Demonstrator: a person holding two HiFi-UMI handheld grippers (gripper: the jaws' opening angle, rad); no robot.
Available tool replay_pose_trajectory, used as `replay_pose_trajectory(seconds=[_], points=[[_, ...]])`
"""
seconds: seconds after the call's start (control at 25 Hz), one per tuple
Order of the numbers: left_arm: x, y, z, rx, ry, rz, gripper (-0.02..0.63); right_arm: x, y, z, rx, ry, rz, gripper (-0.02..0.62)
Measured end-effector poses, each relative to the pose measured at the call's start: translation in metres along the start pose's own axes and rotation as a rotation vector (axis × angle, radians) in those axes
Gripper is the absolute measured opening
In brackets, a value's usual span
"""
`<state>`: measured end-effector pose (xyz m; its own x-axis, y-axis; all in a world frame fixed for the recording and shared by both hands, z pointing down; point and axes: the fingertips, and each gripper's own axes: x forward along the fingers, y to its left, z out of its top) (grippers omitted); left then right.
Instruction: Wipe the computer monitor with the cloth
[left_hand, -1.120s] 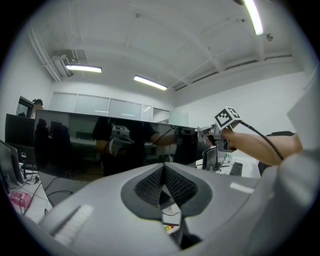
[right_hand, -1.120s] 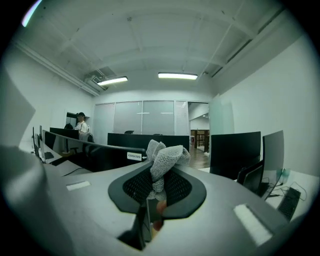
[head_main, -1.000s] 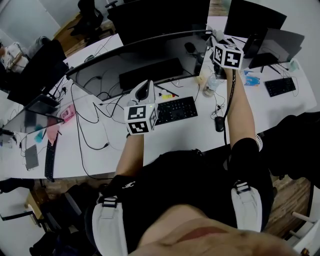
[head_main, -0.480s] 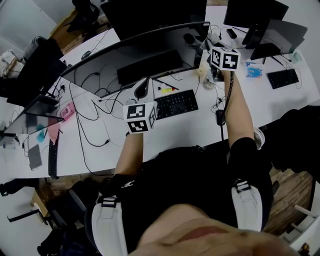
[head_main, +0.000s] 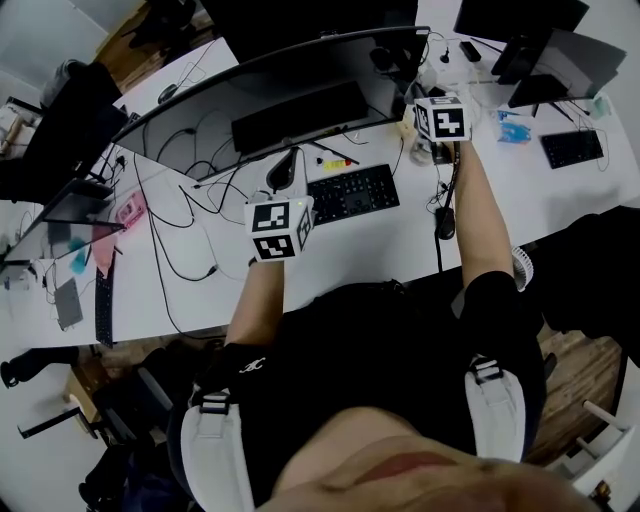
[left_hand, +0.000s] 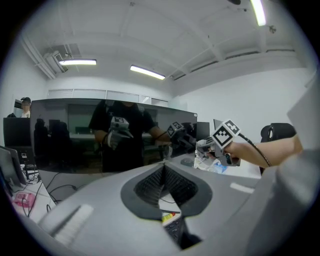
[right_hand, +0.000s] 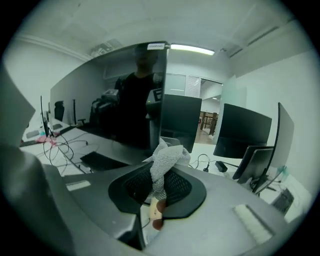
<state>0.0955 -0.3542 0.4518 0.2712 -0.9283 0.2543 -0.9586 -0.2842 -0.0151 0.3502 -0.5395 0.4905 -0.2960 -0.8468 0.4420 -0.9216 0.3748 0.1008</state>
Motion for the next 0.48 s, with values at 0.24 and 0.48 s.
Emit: replay_pose_trajectory(seconds=[0.24, 0.48], points=[[0.003, 0.002, -0.003, -0.005, 0.007, -0.003, 0.054, 0.014, 0.008, -0.014, -0.182, 0.062, -0.121, 0.037], [0.004, 0.007, -0.007, -0.018, 0.006, 0.002, 0.054, 0.023, 0.011, -0.039, -0.204, 0.112, -0.275, 0.037]])
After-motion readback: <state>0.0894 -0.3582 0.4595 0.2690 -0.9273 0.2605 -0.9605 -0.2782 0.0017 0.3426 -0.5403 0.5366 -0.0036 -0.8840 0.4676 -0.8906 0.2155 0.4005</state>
